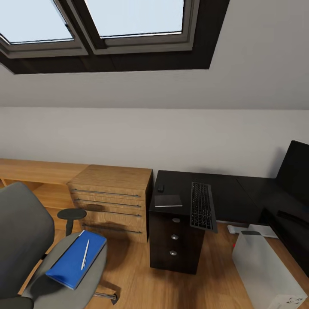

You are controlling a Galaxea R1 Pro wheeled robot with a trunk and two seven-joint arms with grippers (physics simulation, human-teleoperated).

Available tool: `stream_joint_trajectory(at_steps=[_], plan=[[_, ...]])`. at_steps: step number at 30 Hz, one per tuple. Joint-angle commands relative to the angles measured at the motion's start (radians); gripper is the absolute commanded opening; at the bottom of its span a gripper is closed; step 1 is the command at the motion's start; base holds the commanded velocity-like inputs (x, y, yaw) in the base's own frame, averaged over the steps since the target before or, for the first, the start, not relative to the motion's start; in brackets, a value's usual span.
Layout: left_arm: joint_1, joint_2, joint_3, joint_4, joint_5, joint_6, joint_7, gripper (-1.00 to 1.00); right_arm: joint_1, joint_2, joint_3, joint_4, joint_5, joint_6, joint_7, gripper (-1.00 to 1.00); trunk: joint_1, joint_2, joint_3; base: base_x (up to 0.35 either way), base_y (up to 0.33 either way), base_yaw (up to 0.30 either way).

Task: In the bedroom, organize the workspace by keeping the computer under the desk, ensuring the monitor is on the desk, placing the keyboard on the desk next to the monitor, placing the mouse on the desk next to the keyboard, moving the folder from the swivel chair onto the desk next to the mouse, stacking the notebook on top of the folder with the pen on top of the notebook, and positioning the swivel chair next to the desk.

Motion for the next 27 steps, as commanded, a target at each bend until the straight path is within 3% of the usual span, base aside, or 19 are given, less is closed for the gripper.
stream_joint_trajectory(at_steps=[1,11,27], plan=[[0.0,0.001,-0.008,-0.002,0.005,-0.003,0.006,1.0,0.0,-0.001,0.007,-0.002,-0.008,-0.003,-0.005,1.0,0.0,-0.001,0.0,0.0,0.0,0.0],[0.0,0.002,-0.058,-0.001,0.005,-0.008,0.006,1.0,0.0,-0.001,0.007,-0.001,-0.008,-0.003,-0.005,1.0,0.0,-0.001,0.013,0.0,0.0,-0.069],[0.0,0.003,-0.07,0.0,0.005,-0.008,0.006,1.0,0.0,0.0,0.007,-0.001,-0.009,-0.003,0.019,1.0,0.0,-0.001,0.023,0.0,0.0,-0.197]])
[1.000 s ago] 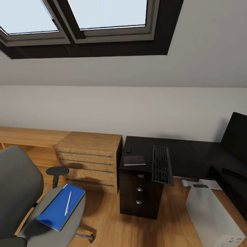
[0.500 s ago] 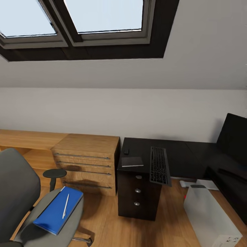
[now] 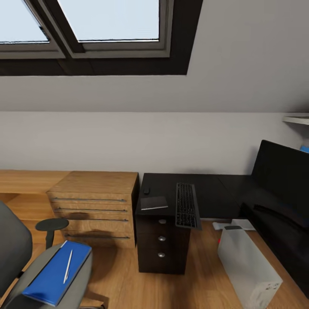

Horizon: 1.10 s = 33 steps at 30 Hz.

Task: In the bedroom, organize the workspace by keeping the computer under the desk, ensuring the monitor is on the desk, placing the keyboard on the desk next to the monitor, placing the mouse on the desk next to the keyboard, moving the folder from the swivel chair onto the desk next to the mouse, stacking the notebook on top of the folder with the pen on top of the notebook, and positioning the swivel chair next to the desk.

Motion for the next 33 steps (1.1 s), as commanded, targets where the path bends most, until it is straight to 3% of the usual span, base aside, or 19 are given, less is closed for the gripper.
stream_joint_trajectory(at_steps=[1,22,27,29,30,31,33], plan=[[0.0,0.001,-0.005,-0.001,0.005,-0.002,0.006,1.0,0.0,-0.001,0.007,-0.001,-0.009,-0.003,-0.001,1.0,0.0,-0.001,-0.001,0.0,0.0,-0.196],[0.0,0.0,-0.009,-0.005,0.002,-0.004,0.007,1.0,0.0,-0.001,0.007,-0.003,-0.011,-0.003,0.017,1.0,0.0,-0.001,-0.02,0.0,0.0,-0.1],[0.0,0.0,-0.025,-0.019,-0.006,0.001,0.01,1.0,0.0,-0.002,0.007,-0.001,-0.011,-0.003,0.018,1.0,0.0,-0.001,-0.02,0.0,0.0,-0.001],[0.0,0.001,-0.024,-0.061,-0.006,0.014,0.012,1.0,0.0,-0.003,0.006,-0.001,-0.009,-0.003,0.018,1.0,0.0,-0.001,-0.02,0.0,0.0,0.0],[0.0,0.002,-0.024,-0.079,-0.006,0.024,0.012,1.0,0.0,-0.003,0.006,-0.001,-0.009,-0.003,0.018,1.0,0.0,-0.001,-0.02,0.0,0.0,0.0],[0.0,0.005,-0.018,-0.202,-0.005,0.142,0.013,1.0,0.0,-0.003,0.005,-0.001,-0.007,-0.003,0.019,1.0,0.0,-0.001,-0.02,0.0,0.0,0.0],[0.0,0.007,-0.017,-0.258,-0.005,0.219,0.014,1.0,0.0,-0.004,0.005,0.0,-0.006,-0.003,0.02,1.0,0.0,-0.001,-0.02,0.0,0.0,0.0]])
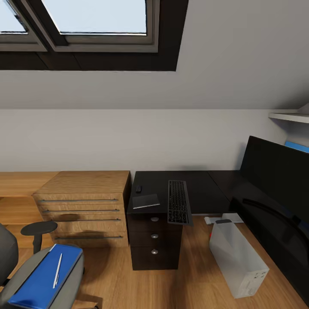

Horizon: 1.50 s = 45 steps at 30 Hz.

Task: In the bedroom, organize the workspace by keeping the computer under the desk, ensuring the monitor is on the desk, placing the keyboard on the desk next to the monitor, placing the mouse on the desk next to the keyboard, moving the folder from the swivel chair onto the desk next to the mouse, stacking the notebook on top of the folder with the pen on top of the notebook, and positioning the swivel chair next to the desk.

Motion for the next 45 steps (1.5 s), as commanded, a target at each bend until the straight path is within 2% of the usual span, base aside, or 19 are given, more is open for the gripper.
stream_joint_trajectory(at_steps=[1,2,5,12,27,30,31,32,33,34,36,37,38,39,41,42,43,44,45], plan=[[0.0,0.002,-0.002,-0.03,0.009,0.039,0.004,1.0,0.0,-0.002,0.008,-0.002,-0.008,-0.002,-0.005,1.0,0.0,-0.001,-0.001,0.0,0.0,0.0],[0.0,0.003,0.0,-0.089,0.009,0.124,0.005,1.0,0.0,-0.002,0.007,-0.002,-0.007,-0.002,-0.005,1.0,0.0,-0.001,-0.001,0.0,0.0,0.0],[0.0,0.004,0.01,-0.174,0.009,0.244,0.006,1.0,0.0,-0.002,0.007,-0.002,-0.007,-0.002,-0.005,1.0,0.0,-0.001,-0.001,0.0,0.0,0.0],[0.0,0.003,0.027,-0.307,0.01,0.418,0.006,1.0,0.0,-0.001,0.007,0.0,-0.007,0.0,-0.004,1.0,0.0,-0.001,-0.001,0.0,0.0,0.0],[0.0,0.003,0.04,-0.334,0.013,0.452,0.003,1.0,0.0,-0.001,0.007,-0.001,-0.007,0.004,-0.005,1.0,0.0,-0.001,-0.001,0.0,0.0,0.0],[-0.005,0.001,0.042,-0.359,0.012,0.496,0.003,1.0,0.0,-0.001,0.007,-0.001,-0.005,0.004,-0.005,1.0,0.0,-0.001,-0.001,0.0,0.0,0.0],[-0.043,-0.002,0.043,-0.386,0.013,0.623,0.003,1.0,0.0,-0.002,0.007,0.006,0.005,0.006,-0.004,1.0,0.0,-0.001,-0.001,0.0,0.0,0.0],[-0.057,-0.002,0.044,-0.39,0.014,0.66,0.003,1.0,0.0,-0.003,0.007,0.01,0.008,0.007,-0.004,1.0,0.0,-0.001,-0.001,0.0,0.0,0.0],[-0.093,-0.003,0.045,-0.395,0.019,0.732,0.002,1.0,-0.001,-0.006,0.006,0.024,0.014,0.007,-0.004,1.0,0.0,-0.001,-0.001,0.0,0.0,0.0],[-0.166,-0.004,0.047,-0.389,0.043,0.824,0.002,1.0,-0.003,-0.015,0.005,0.054,0.019,0.007,-0.004,1.0,0.0,-0.001,-0.001,0.0,0.0,0.0],[-0.221,-0.004,0.047,-0.374,0.071,0.868,0.004,1.0,-0.004,-0.022,0.004,0.073,0.02,0.007,-0.005,1.0,0.0,-0.001,-0.001,0.0,0.0,0.0],[-0.281,-0.005,0.048,-0.352,0.107,0.899,0.007,1.0,-0.005,-0.028,0.004,0.088,0.021,0.006,-0.005,1.0,0.0,-0.001,-0.001,0.0,0.0,0.0],[-0.382,-0.006,0.048,-0.305,0.161,0.933,0.01,1.0,-0.007,-0.034,0.003,0.101,0.02,0.005,-0.005,1.0,0.0,-0.001,-0.001,0.0,0.0,0.0],[-0.454,-0.011,0.048,-0.26,0.191,0.956,0.016,1.0,-0.007,-0.036,0.003,0.106,0.019,0.005,-0.005,1.0,0.0,-0.001,-0.001,0.0,0.0,0.0],[-0.527,-0.019,0.048,-0.209,0.212,0.983,0.025,1.0,-0.007,-0.037,0.003,0.11,0.018,0.004,-0.005,1.0,0.0,-0.001,-0.001,0.0,0.0,0.0],[-0.615,-0.032,0.048,-0.144,0.226,1.019,0.041,1.0,-0.007,-0.036,0.003,0.117,0.018,0.004,-0.005,1.0,0.0,-0.001,-0.001,0.0,0.0,0.0],[-0.657,-0.037,0.048,-0.113,0.231,1.037,0.051,1.0,-0.007,-0.036,0.003,0.122,0.018,0.004,-0.005,1.0,0.0,-0.001,-0.001,0.0,0.0,0.0],[-0.73,-0.044,0.049,-0.059,0.238,1.066,0.065,1.0,-0.008,-0.036,0.003,0.135,0.019,0.003,-0.005,1.0,0.0,-0.001,-0.001,0.0,0.0,0.0],[-0.762,-0.047,0.049,-0.036,0.241,1.077,0.07,1.0,-0.008,-0.035,0.004,0.142,0.019,0.003,-0.005,1.0,0.0,-0.001,-0.001,0.0,0.0,0.0]])
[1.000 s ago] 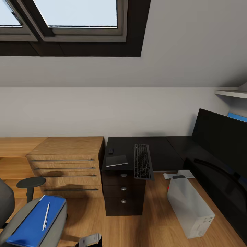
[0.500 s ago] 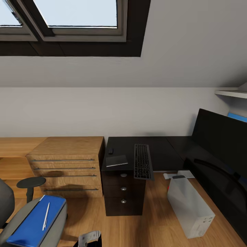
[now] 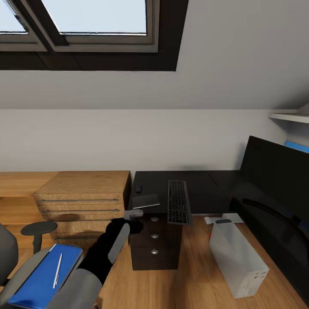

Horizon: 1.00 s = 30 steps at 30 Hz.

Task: In the bedroom, organize the workspace by keeping the computer under the desk, ensuring the monitor is on the desk, placing the keyboard on the desk next to the monitor, placing the mouse on the desk next to the keyboard, moving the folder from the swivel chair onto the desk next to the mouse, stacking the notebook on top of the folder with the pen on top of the notebook, and positioning the swivel chair next to the desk.

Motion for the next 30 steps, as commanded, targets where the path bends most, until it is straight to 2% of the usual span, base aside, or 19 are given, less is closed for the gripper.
stream_joint_trajectory(at_steps=[1,3,4,7,9,10,16,21,25,28,30], plan=[[-0.058,-0.004,-0.002,0.038,0.015,0.019,0.018,1.0,0.0,-0.001,0.009,0.01,-0.004,-0.001,-0.007,1.0,0.0,-0.001,-0.001,0.0,0.0,0.0],[-0.107,-0.007,-0.002,0.069,0.017,0.031,0.023,1.0,0.0,-0.001,0.01,0.019,-0.003,-0.003,-0.006,1.0,0.0,-0.001,-0.001,0.0,0.0,0.0],[-0.151,-0.01,-0.002,0.096,0.018,0.044,0.026,1.0,0.0,-0.001,0.01,0.023,-0.002,-0.004,-0.006,1.0,0.0,-0.001,-0.001,0.0,0.0,0.0],[-0.212,-0.01,-0.003,0.121,0.019,0.091,0.03,1.0,0.0,-0.002,0.01,0.028,-0.001,-0.006,-0.006,1.0,0.0,-0.001,-0.001,0.0,0.0,0.0],[-0.267,-0.01,-0.003,0.138,0.019,0.169,0.035,1.0,0.0,-0.004,0.009,0.032,0.0,-0.006,-0.006,1.0,0.0,-0.001,-0.001,0.0,0.0,0.0],[-0.313,-0.01,-0.003,0.16,0.02,0.213,0.038,1.0,0.0,-0.004,0.01,0.035,0.001,-0.006,-0.004,1.0,0.0,-0.001,-0.001,0.0,0.0,0.0],[-0.397,-0.01,-0.003,0.202,0.02,0.236,0.039,1.0,0.0,-0.004,0.011,0.039,0.005,-0.007,-0.002,1.0,0.0,-0.001,-0.001,0.0,0.0,0.0],[-0.421,-0.01,-0.002,0.159,0.017,0.232,0.037,1.0,0.0,-0.004,0.012,0.039,0.008,-0.007,-0.002,1.0,0.0,-0.001,-0.001,0.0,0.0,0.0],[-0.426,-0.01,0.0,0.131,0.017,0.189,0.037,1.0,0.0,-0.005,0.012,0.04,0.017,-0.007,-0.002,1.0,0.0,-0.001,-0.001,0.0,0.0,0.0],[-0.427,-0.01,0.0,0.188,0.015,0.065,0.037,1.0,0.0,-0.005,0.012,0.042,0.025,-0.006,-0.002,1.0,0.0,-0.001,-0.001,0.045,0.0,0.0],[-0.427,-0.01,-0.002,0.208,0.014,0.035,0.037,1.0,0.001,-0.005,0.012,0.042,0.026,-0.006,-0.002,1.0,0.0,-0.001,-0.001,0.173,0.0,0.0]])
